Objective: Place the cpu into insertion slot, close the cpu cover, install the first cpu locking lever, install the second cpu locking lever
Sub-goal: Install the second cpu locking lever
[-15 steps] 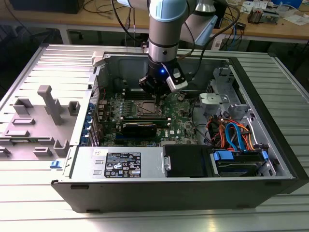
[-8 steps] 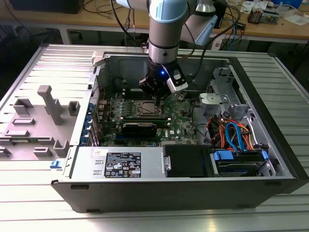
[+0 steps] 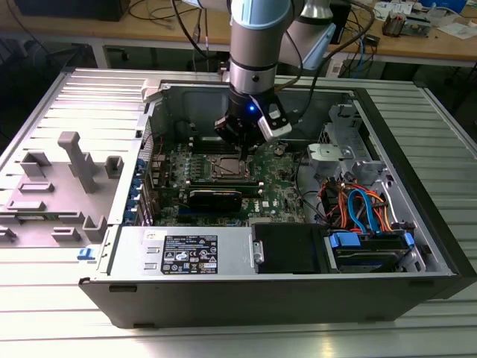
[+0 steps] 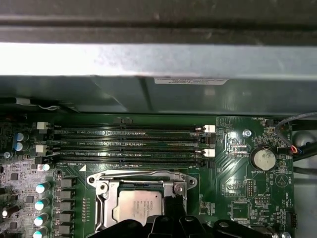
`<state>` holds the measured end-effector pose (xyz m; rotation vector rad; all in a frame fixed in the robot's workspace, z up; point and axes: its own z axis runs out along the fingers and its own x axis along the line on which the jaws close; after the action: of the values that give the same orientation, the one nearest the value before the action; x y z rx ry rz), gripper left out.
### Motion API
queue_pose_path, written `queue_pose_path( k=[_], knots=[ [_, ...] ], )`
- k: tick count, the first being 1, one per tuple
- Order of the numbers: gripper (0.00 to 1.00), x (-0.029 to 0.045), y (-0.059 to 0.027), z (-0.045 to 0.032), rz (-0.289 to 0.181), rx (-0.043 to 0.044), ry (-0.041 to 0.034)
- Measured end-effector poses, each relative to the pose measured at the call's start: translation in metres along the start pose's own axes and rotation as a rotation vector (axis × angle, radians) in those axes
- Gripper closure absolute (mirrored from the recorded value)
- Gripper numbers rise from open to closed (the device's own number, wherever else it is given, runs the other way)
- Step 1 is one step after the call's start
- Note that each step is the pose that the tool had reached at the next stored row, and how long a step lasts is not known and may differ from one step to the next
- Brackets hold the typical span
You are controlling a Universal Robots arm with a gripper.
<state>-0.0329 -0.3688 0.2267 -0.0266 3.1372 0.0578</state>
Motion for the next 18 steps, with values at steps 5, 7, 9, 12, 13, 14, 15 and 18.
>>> queue_pose_path(
  k=[5,7,9,12,13,14,15,18],
  knots=[
    [0.89,0.0,-0.003,-0.0018,0.0,-0.0002,-0.0001],
    [0.89,0.0001,-0.0061,-0.0019,0.0,-0.0001,0.0],
    [0.89,0.0001,-0.0104,-0.0021,0.0,0.0,0.0],
    [0.89,0.0002,-0.0131,-0.0022,0.0,-0.0001,0.0],
    [0.89,0.0002,-0.0131,-0.0022,0.0,-0.0001,0.0],
    [0.89,0.0002,-0.0131,-0.0022,0.0,-0.0001,0.0],
    [0.89,0.0002,-0.0131,-0.0022,0.0,-0.0001,0.0],
    [0.89,0.0002,-0.0134,-0.0022,0.0,-0.0001,0.0]
  ],
)
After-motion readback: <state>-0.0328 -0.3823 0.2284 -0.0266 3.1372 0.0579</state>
